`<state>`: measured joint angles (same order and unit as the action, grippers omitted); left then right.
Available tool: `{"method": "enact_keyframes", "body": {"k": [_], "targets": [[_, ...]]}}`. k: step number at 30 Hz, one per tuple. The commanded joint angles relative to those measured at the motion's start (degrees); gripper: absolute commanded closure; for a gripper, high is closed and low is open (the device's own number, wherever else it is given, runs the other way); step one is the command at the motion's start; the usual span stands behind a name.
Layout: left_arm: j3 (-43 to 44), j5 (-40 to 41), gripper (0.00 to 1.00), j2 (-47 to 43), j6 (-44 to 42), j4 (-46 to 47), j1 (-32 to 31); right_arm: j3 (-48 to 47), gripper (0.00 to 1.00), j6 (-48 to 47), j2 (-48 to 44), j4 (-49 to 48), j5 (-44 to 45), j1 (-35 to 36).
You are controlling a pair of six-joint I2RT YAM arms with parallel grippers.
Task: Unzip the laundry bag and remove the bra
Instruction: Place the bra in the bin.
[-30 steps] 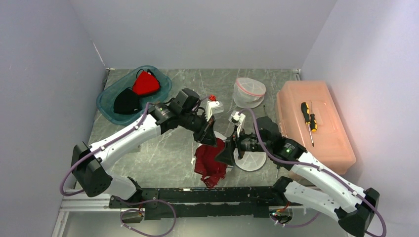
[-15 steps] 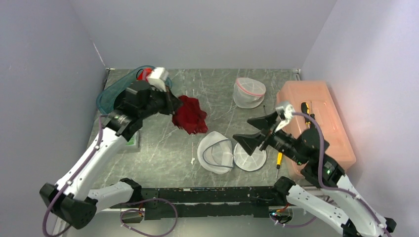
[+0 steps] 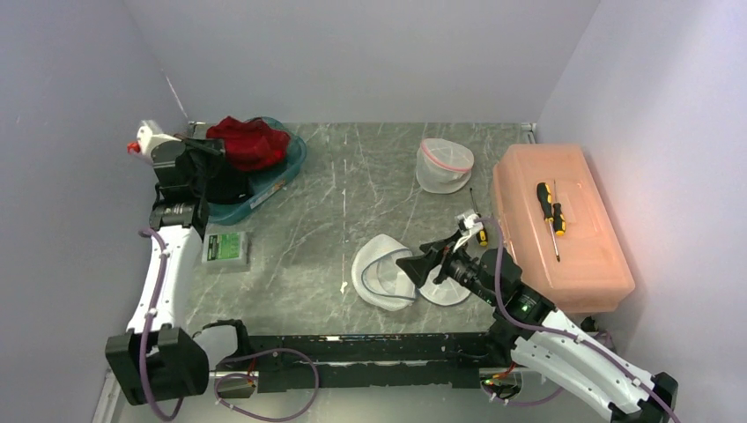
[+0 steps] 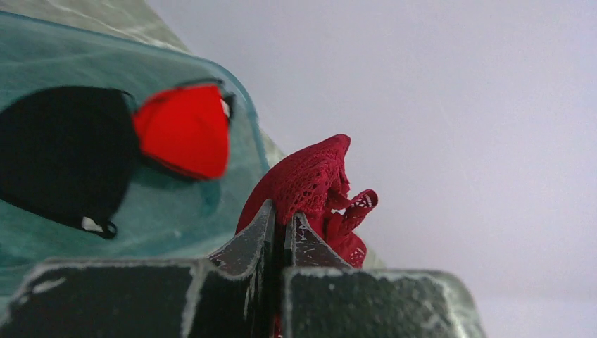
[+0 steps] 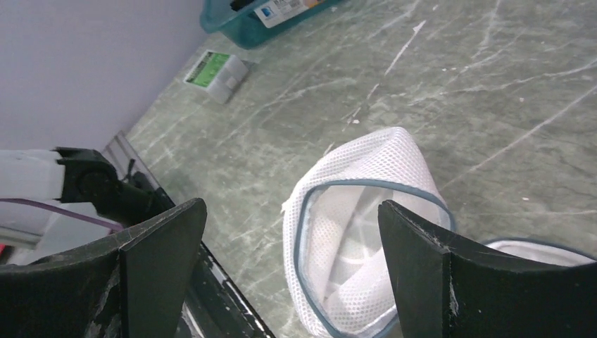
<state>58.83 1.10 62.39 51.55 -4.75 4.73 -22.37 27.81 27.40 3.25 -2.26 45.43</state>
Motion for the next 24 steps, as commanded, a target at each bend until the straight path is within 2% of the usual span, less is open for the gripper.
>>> {"method": "enact_keyframes", "body": {"k": [1,4,11,17,24], "targets": [[-4.22,5.88,0.97,1.99,8.7,14.32,5.56,2.77,0.05,3.89,-3.71,-9.57,-2.13,0.19],[-5.29,9.23,0.97,4.57,7.6,18.4,7.32,4.57,0.05,4.57,-5.67,-9.86,-3.09,0.17],[-4.42,11.75,0.97,12.45,7.25,20.01,10.31,4.34,0.05,2.56,-8.36,-6.78,-3.29,0.19],[-7.38,10.68,0.97,16.23,5.49,23.03,12.16,2.64,0.05,0.02,-11.03,-1.56,-2.34,0.19],[-10.54,9.29,0.97,18.92,2.13,25.39,12.9,3.88,0.05,1.26,-12.4,-1.74,-3.27,0.19]]}}
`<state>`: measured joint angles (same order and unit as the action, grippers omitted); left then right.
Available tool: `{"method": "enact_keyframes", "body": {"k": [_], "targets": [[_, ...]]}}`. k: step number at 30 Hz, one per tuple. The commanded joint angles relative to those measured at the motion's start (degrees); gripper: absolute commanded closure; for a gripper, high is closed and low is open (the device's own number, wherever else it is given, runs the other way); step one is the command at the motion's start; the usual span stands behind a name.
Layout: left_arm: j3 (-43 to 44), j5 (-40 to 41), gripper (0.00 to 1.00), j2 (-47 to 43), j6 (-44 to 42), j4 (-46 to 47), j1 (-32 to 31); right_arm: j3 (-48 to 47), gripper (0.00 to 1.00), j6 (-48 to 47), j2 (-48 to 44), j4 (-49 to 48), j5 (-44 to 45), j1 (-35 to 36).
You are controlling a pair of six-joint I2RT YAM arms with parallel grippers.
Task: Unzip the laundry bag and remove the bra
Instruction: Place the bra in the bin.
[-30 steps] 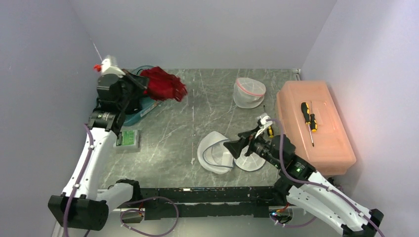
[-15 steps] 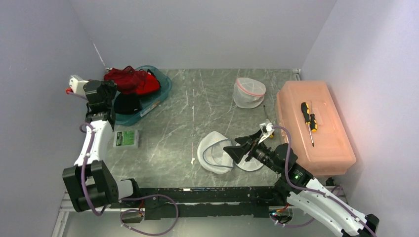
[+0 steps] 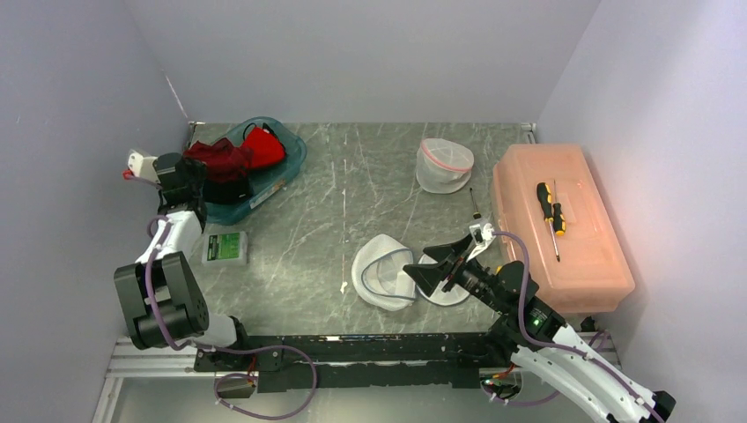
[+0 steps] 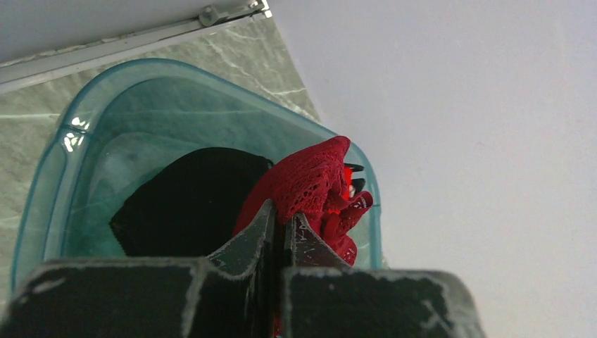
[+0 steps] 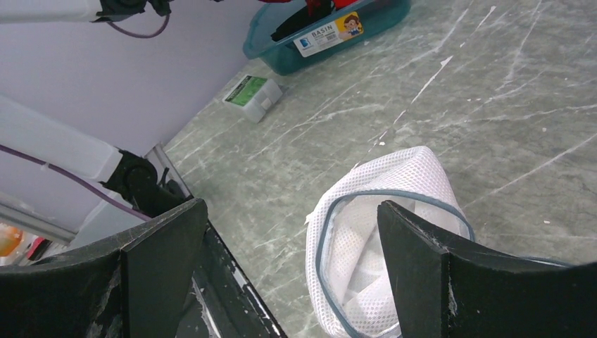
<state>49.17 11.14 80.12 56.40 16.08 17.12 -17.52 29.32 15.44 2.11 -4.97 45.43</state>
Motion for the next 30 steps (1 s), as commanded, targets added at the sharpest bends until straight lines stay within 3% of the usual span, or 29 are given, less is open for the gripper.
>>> {"method": "enact_keyframes", "body": {"k": [1,13,18,19,24,30], "targets": [[-1.96,-0.64,0.97,1.59,-2.92,5.43,0.6,-0.94,0.06,0.03,-0.34,-0.75,-0.71,0.19],[-7.24,-3.55,0.97,8.23,-0.6,14.94,2.23,-1.14,0.06,0.34,-0.22,0.36,-0.35,0.18],[-6.12,-3.29,0.97,10.05,-1.97,12.39,2.31,-0.88,0.06,0.22,-0.12,0.62,0.07,0.18],[-5.69,-3.2,0.94,10.2,-2.27,11.56,2.38,-0.98,0.06,0.2,0.04,0.7,0.01,0.19],[-5.74,-3.07,0.58,9.37,-4.5,9.81,2.77,-0.77,0.06,0.14,0.22,0.28,0.44,0.19],[-6.1,-2.59,0.43,6.08,-5.34,6.44,3.35,-1.66,0.06,-0.6,1.98,-0.24,-0.02,0.13]]}}
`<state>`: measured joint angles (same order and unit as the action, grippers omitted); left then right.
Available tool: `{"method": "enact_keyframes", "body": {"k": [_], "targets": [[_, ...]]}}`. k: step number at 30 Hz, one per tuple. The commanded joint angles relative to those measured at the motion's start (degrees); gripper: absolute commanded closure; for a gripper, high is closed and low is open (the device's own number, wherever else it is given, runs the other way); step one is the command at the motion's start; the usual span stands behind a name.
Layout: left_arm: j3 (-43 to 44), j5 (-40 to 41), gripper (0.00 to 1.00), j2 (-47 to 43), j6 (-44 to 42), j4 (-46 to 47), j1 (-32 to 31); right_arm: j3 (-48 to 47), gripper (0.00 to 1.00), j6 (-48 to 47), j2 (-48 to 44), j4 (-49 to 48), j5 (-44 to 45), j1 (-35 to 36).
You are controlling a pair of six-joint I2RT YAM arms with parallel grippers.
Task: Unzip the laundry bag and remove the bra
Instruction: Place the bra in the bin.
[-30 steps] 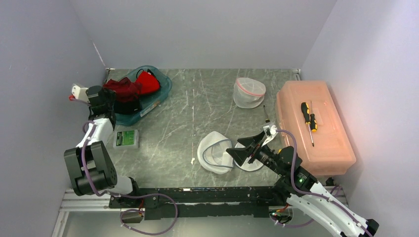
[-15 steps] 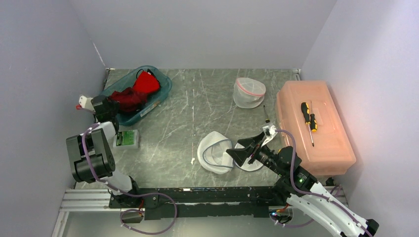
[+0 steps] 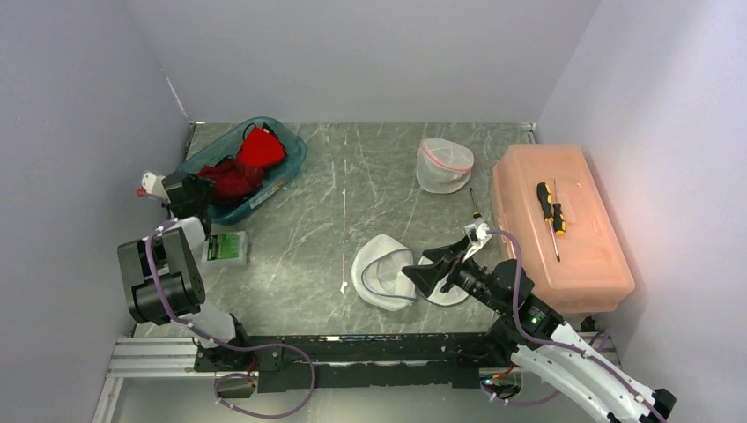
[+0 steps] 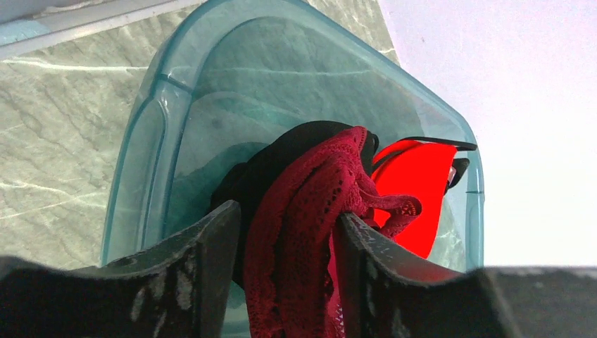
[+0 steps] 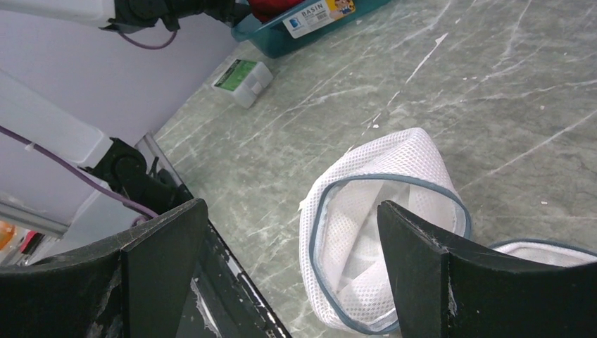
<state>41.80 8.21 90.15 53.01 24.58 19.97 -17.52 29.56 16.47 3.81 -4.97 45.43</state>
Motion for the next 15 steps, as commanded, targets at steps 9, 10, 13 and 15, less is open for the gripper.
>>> {"method": "enact_keyframes", "body": {"k": [9,10,13,15], "targets": [[5.21,2.44,0.3,-16.46,-4.93,-18.5,0.52,-2.9,0.06,-1.94,2.15,-2.12,-0.33,0.18],[5.48,1.91,0.3,-17.94,-4.93,-20.36,0.51,-3.02,0.06,-1.96,2.42,-2.21,-0.56,0.19],[6.84,-1.76,0.33,-21.3,-4.69,-24.27,0.51,-3.01,0.06,-1.84,2.75,-2.83,-0.86,0.19],[7.86,-6.84,0.44,-21.02,-4.52,-25.97,0.51,-2.66,0.06,-1.64,2.78,-3.32,-0.99,0.18]]}}
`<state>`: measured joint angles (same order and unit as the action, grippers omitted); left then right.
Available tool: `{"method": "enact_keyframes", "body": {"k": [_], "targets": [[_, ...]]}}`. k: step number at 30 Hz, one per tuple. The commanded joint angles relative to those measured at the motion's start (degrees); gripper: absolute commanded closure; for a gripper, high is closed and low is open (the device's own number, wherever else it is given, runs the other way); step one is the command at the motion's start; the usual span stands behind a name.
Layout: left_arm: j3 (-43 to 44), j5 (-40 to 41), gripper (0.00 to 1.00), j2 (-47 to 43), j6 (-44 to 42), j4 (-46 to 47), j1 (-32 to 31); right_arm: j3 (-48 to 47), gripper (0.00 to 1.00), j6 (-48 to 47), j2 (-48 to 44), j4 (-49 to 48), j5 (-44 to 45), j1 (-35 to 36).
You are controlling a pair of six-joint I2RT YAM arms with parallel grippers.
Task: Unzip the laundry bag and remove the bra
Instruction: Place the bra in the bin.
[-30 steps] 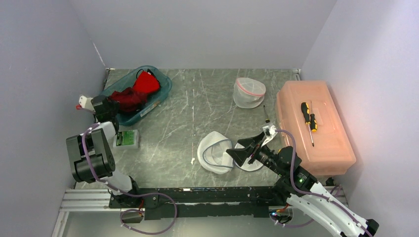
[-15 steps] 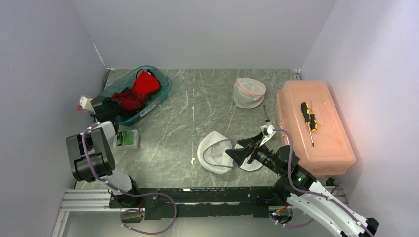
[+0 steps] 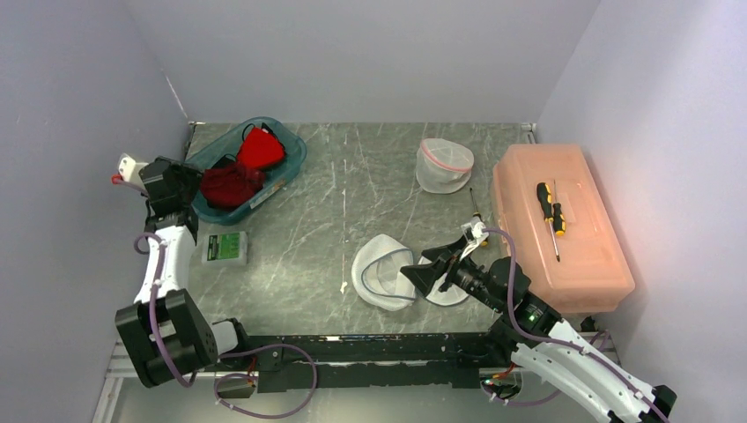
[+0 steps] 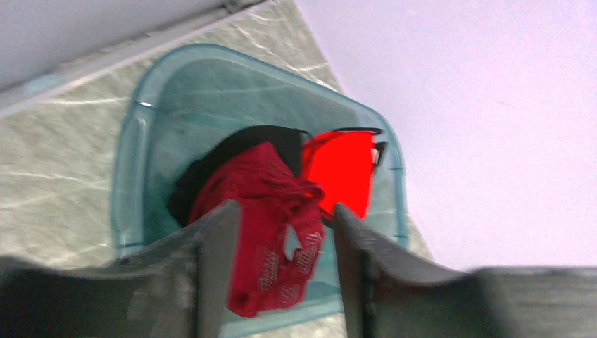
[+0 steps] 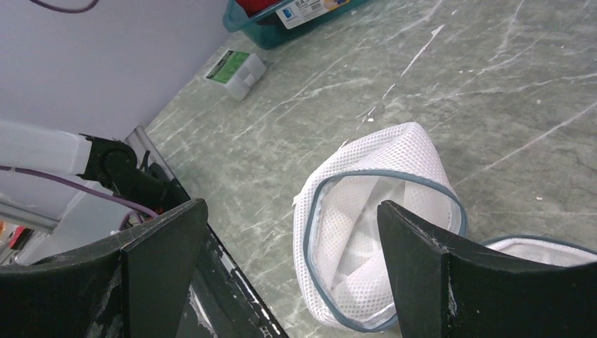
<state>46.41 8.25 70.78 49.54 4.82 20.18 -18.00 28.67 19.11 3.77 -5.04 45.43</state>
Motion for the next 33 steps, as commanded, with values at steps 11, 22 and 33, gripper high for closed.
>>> {"method": "enact_keyframes", "body": {"k": [11,22,33], "targets": [[5.8,-15.62,0.92,14.45,-0.8,-5.58,0.29,-2.84,0.06,-0.38,-2.39,0.5,0.1,0.19],[6.78,-8.34,0.97,20.7,-1.51,-11.31,1.29,-3.05,0.06,0.21,-5.0,3.57,1.95,0.19],[6.67,-12.17,0.72,5.79,-1.59,-14.55,1.37,-6.47,0.01,-0.18,-5.88,8.97,6.53,0.19]]}}
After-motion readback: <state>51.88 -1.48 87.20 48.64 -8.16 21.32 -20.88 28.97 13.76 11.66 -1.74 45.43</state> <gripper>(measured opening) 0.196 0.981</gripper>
